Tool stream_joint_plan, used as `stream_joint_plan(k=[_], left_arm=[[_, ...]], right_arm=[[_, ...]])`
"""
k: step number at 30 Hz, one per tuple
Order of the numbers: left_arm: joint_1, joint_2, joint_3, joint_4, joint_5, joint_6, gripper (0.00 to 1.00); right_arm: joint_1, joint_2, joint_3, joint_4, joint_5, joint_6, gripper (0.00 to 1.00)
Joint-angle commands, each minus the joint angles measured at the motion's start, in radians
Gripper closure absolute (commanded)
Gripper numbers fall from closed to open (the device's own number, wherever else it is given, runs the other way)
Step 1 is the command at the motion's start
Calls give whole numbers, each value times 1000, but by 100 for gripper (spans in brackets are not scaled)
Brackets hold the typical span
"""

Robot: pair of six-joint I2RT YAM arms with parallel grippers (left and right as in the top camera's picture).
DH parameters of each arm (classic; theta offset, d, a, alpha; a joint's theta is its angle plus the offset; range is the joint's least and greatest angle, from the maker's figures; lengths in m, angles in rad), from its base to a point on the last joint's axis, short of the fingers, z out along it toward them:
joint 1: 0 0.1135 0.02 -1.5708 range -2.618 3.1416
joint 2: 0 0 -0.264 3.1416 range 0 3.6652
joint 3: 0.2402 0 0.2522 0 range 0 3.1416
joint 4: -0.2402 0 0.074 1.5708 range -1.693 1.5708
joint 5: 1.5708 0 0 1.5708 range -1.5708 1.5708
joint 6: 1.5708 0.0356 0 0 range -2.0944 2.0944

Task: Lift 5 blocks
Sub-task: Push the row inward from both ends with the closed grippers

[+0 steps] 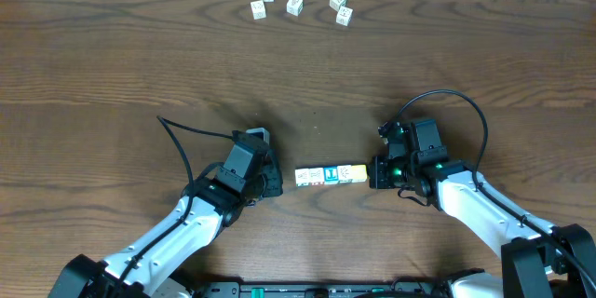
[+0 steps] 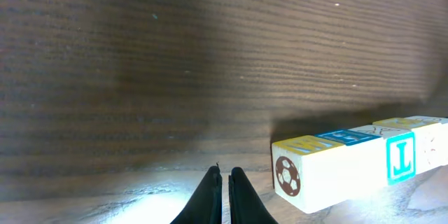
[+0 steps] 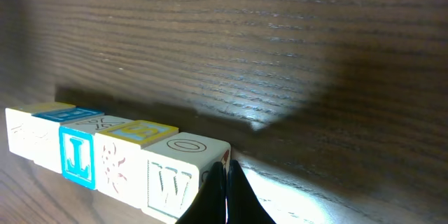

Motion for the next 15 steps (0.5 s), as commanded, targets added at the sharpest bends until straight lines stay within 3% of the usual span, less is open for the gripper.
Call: stream_joint_plan(k=[1, 15], left_arm=[[-2, 2, 4, -6, -13, 14, 93], [1, 2, 4, -10, -39, 18, 93]], right_arm=[[6, 8, 18, 2, -29, 23, 99], [91, 8, 18, 50, -18, 83, 99]])
